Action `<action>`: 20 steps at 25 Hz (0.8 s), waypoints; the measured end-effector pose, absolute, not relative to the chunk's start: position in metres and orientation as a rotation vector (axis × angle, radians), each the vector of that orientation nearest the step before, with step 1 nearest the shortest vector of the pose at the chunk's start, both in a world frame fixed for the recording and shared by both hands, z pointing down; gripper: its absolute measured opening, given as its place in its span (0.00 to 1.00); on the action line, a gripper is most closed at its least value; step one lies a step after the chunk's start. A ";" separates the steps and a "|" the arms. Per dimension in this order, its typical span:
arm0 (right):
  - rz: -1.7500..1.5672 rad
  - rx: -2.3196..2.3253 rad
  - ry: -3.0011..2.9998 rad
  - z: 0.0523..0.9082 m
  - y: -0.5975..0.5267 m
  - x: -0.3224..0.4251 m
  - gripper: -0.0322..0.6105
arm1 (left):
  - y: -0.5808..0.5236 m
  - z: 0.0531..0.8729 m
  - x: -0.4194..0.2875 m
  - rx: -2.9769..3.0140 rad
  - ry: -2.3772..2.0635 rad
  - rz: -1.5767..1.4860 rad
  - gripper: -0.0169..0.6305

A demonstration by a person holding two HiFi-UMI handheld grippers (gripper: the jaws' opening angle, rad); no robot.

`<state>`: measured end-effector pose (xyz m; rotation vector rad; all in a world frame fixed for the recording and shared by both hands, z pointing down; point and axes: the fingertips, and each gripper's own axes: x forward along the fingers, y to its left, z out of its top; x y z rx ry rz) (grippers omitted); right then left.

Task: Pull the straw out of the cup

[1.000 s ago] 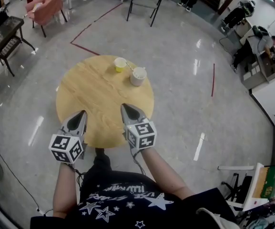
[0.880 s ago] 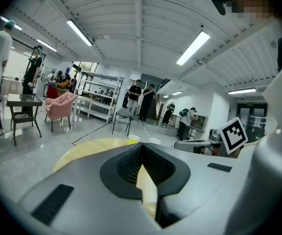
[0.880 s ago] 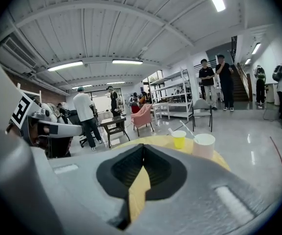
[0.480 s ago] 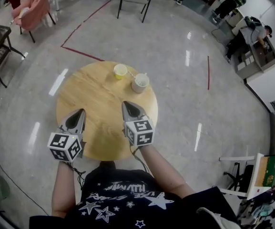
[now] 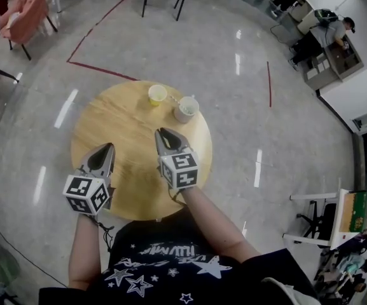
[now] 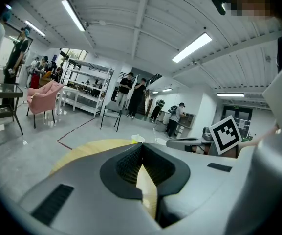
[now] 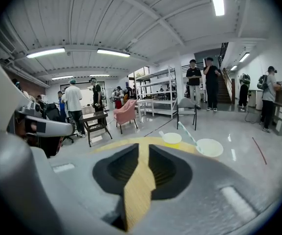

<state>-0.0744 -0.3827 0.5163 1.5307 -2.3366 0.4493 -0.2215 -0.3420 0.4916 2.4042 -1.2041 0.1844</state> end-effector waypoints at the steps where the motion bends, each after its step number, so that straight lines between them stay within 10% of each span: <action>1: 0.456 1.526 -2.336 0.519 -0.385 -0.075 0.20 | -0.344 0.494 -0.221 2.400 -1.196 0.184 0.04; 20: 0.358 1.536 -2.326 0.542 -0.456 -0.077 0.31 | -0.375 0.517 -0.230 2.307 -1.304 0.220 0.04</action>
